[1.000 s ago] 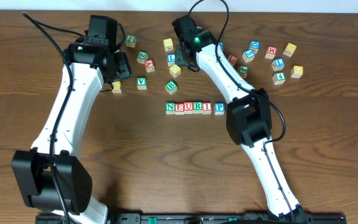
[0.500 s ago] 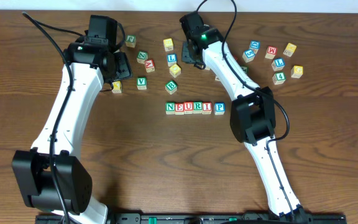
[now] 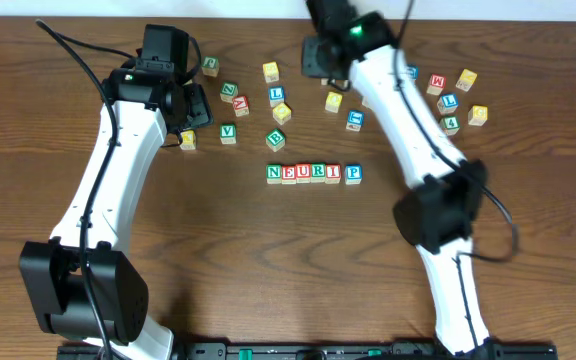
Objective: Spell out NEURIPS
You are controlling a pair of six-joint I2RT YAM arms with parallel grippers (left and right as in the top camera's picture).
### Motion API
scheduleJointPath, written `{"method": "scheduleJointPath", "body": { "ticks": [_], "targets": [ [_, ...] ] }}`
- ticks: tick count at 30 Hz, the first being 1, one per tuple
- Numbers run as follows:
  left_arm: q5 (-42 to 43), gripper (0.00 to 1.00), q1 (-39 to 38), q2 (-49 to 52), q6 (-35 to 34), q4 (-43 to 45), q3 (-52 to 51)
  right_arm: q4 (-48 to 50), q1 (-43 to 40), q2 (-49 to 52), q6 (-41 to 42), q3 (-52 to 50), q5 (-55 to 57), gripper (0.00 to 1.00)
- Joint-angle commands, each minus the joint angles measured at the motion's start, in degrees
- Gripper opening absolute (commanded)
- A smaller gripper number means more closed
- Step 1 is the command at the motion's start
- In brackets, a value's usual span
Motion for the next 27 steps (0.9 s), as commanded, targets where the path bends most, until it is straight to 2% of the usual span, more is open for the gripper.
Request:
{"method": "scheduleJointPath", "body": {
  "ticks": [1,6,12,21,27],
  "targets": [
    [0.09,0.69,0.24,0.46,0.76,-0.20,0.83,-4.83,-0.42,-6.43,-3.54,0.81,0.28,0.28],
    [0.09,0.69,0.24,0.46,0.76,-0.17,0.83,-15.96,-0.59,-10.38,-5.90,0.81,0.33,0.29],
    [0.09,0.70,0.24,0.46,0.76,0.07,0.81,-25.64,-1.07,-9.46,-5.88,0.17,3.93,0.33],
    [0.09,0.70,0.24,0.48,0.76,1.20,0.81,-18.43,-1.36,-8.35,-5.84,-16.90,5.25,0.31],
    [0.09,0.70,0.24,0.50,0.76,1.55,0.81,-12.31,-1.51,-8.35,-5.92,-20.11,4.09,0.33]
  ]
}}
